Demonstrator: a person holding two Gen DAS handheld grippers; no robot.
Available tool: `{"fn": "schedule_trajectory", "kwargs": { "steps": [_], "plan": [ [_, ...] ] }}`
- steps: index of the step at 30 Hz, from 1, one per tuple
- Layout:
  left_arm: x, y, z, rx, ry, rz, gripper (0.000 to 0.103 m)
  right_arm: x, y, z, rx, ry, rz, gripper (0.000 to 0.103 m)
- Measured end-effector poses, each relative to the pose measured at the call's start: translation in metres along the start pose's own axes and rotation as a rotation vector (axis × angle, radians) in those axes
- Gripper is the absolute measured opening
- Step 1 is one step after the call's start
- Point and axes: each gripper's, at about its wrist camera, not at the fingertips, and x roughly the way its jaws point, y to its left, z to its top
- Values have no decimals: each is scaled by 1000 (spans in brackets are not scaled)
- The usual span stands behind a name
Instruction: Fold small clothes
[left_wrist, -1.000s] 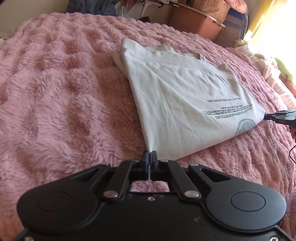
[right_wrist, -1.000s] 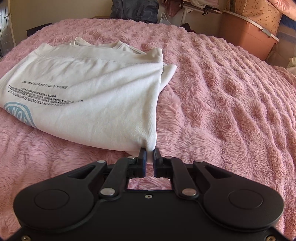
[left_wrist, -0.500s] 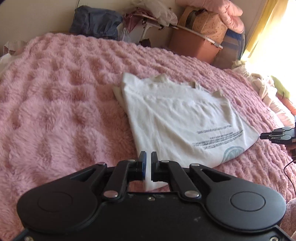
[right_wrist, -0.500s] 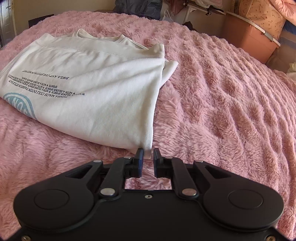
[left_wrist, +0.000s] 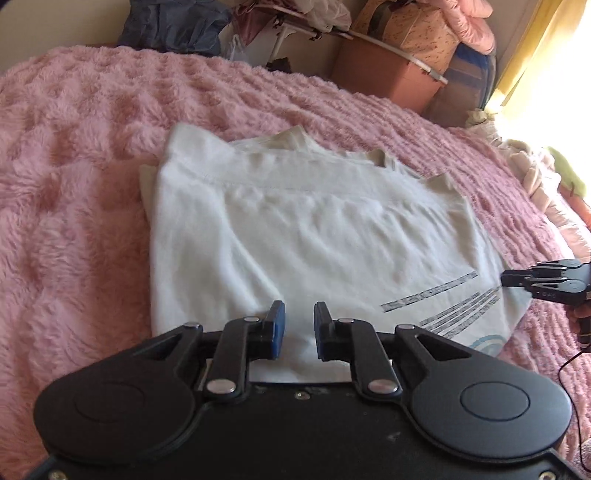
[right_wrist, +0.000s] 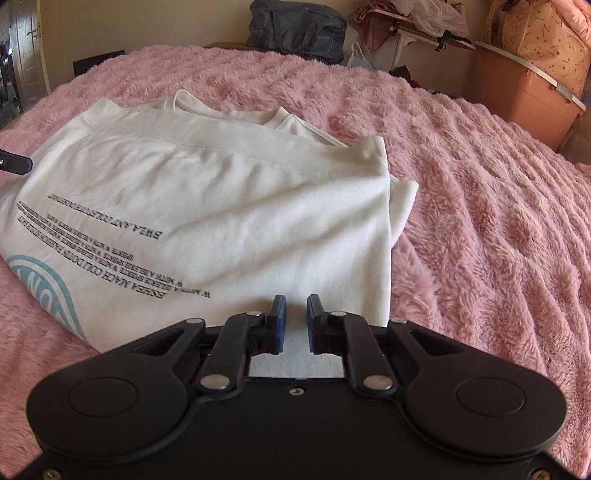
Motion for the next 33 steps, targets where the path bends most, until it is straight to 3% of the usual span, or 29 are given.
{"fn": "schedule_trajectory", "kwargs": {
  "steps": [5, 10, 11, 13, 14, 16, 19, 24, 26, 33],
  "plan": [
    [9, 22, -9, -72, 3, -24, 12, 1, -33, -26, 96, 28, -25, 8],
    [4, 17, -4, -68, -4, -20, 11, 5, -47, -36, 164, 48, -30, 11],
    [-1, 13, -1, -68, -19, -13, 12, 4, -46, -35, 165, 46, -36, 11],
    [-17, 2, 3, -50, -68, 6, 25, -3, -38, -27, 140, 22, -78, 11],
    [-23, -3, 4, -45, -92, -3, 25, -7, -34, -23, 132, 1, -98, 11],
    [-37, -14, 5, -50, -128, -50, 26, -18, -24, -12, 131, -65, -113, 12],
    [-49, -32, -6, -49, -152, -102, 31, -23, 3, 16, 121, -151, -64, 12],
    [-29, -27, -35, -90, -66, -103, 31, 12, 50, 72, 127, -232, -13, 12],
    [-21, -15, -47, -152, -38, -116, 31, 36, 63, 94, 148, -242, -11, 12],
    [-22, 8, -69, -272, -87, -210, 32, 111, 99, 156, 75, -178, -105, 12]
  ]
}}
